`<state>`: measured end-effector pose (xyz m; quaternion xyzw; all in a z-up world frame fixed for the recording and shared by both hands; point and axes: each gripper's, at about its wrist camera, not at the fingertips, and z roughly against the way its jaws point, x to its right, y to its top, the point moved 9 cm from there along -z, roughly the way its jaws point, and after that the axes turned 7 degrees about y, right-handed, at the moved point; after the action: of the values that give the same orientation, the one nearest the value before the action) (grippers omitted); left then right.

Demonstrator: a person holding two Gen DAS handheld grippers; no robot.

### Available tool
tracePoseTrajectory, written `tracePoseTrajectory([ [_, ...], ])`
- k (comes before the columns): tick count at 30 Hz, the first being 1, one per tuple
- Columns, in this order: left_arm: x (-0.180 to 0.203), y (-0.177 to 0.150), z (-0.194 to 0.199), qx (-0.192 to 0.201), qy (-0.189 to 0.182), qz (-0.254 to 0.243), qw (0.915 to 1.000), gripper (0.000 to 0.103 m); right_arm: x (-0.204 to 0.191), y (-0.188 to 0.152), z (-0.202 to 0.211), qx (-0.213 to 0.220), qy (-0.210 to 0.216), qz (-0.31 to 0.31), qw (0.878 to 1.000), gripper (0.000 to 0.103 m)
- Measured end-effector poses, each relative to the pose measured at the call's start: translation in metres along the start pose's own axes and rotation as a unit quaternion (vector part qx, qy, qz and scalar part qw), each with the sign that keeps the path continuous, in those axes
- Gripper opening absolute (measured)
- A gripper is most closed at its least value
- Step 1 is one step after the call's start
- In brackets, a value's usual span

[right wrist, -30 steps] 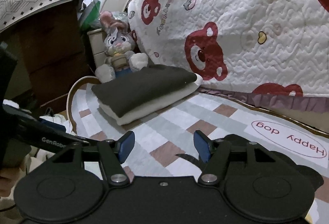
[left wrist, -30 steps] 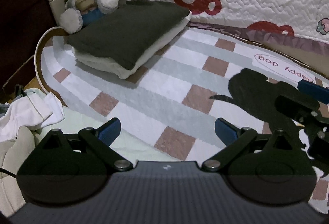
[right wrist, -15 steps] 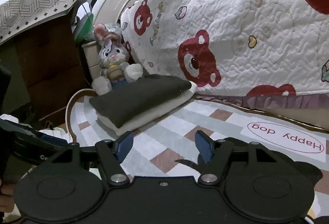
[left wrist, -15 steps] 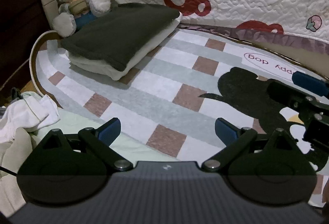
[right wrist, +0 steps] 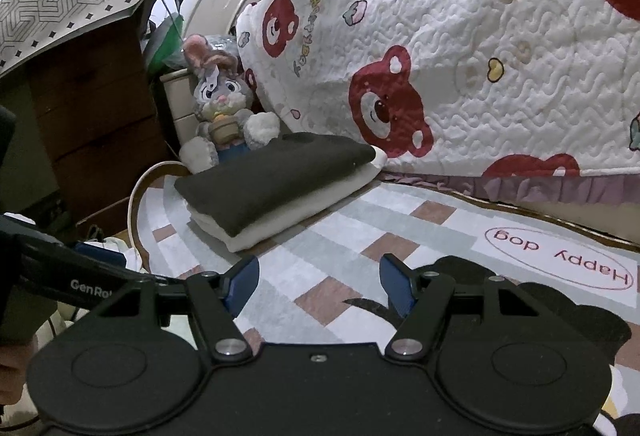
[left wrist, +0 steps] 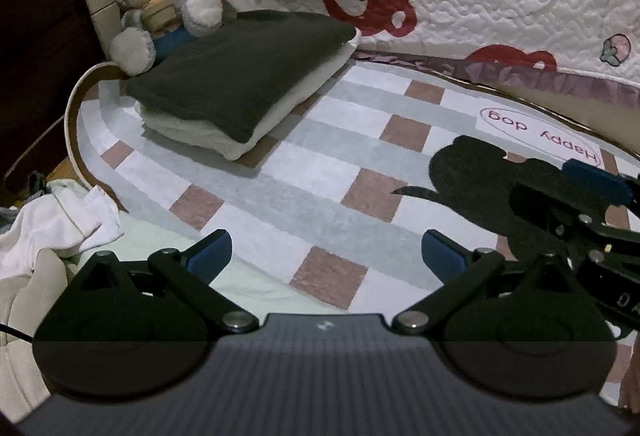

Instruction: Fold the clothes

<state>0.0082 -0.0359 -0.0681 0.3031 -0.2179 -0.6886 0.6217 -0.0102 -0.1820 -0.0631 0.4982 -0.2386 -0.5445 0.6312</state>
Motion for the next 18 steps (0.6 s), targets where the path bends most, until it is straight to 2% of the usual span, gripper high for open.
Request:
tracePoseTrajectory([
  [4, -0.0018, -0.0038, -0.0049, -0.014, 0.021, -0.006, 0.9997, 0.103, 0.0012, -0.0029, -0.0023, -0.006, -0.002, -0.005, 1.000, 0.071],
  [8, -0.0021, -0.0044, -0.0051, -0.014, 0.025, -0.008, 0.9996, 0.103, 0.0031, -0.0044, -0.0038, -0.013, -0.013, -0.001, 1.000, 0.071],
  [18, -0.0029, -0.0026, -0.0016, -0.008, 0.029, -0.006, 0.9995, 0.103, 0.0023, -0.0037, -0.0026, -0.011, -0.010, 0.001, 1.000, 0.071],
])
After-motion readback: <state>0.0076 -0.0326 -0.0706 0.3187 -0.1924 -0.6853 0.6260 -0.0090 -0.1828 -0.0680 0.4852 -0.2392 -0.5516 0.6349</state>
